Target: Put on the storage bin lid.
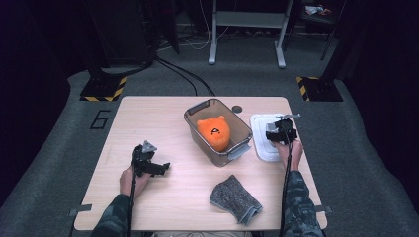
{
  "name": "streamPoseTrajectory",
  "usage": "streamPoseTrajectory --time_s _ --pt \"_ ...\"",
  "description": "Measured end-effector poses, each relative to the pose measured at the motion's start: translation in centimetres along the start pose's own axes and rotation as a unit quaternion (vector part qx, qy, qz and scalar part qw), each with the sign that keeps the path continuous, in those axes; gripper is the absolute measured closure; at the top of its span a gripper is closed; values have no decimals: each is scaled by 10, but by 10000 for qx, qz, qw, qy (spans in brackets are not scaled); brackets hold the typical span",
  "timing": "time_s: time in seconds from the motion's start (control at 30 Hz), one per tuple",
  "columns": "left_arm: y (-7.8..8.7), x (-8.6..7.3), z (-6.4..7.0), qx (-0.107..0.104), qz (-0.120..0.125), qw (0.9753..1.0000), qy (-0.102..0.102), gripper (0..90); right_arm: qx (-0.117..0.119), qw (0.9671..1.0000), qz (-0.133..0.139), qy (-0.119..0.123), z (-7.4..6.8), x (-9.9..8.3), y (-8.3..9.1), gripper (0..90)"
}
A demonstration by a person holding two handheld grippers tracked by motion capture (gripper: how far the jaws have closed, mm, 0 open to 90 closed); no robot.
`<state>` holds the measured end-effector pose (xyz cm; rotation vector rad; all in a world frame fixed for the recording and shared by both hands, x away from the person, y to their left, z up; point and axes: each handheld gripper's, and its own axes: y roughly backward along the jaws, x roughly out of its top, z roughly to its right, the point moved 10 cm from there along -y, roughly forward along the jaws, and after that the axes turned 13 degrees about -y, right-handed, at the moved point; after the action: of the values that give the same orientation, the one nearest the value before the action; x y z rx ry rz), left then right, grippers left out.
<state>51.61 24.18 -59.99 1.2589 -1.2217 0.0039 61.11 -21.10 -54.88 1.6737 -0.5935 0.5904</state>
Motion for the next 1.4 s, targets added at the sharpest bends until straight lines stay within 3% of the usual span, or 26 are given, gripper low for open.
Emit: streamPoseTrajectory --time_s 0.1,0.3,0.4,0.7,1.03,1.4 --pt "0 0 0 -11 -3 10000 -3 0 -34 9999 9 -134 1 3 -4 470" --pt "0 0 0 14 12 10000 4 0 -206 9998 52 1 4 6 -13 540" --pt "0 0 0 -8 -2 10000 5 0 -270 9996 32 -48 4 5 -15 581" --pt "0 0 0 -7 -3 10000 4 0 -251 9996 80 -118 5 5 -15 662" --pt "0 0 0 -2 4 10000 5 0 29 9998 75 -161 -1 6 4 667" --pt "0 0 0 -2 6 10000 6 0 101 9999 136 12 -7 11 28 667"
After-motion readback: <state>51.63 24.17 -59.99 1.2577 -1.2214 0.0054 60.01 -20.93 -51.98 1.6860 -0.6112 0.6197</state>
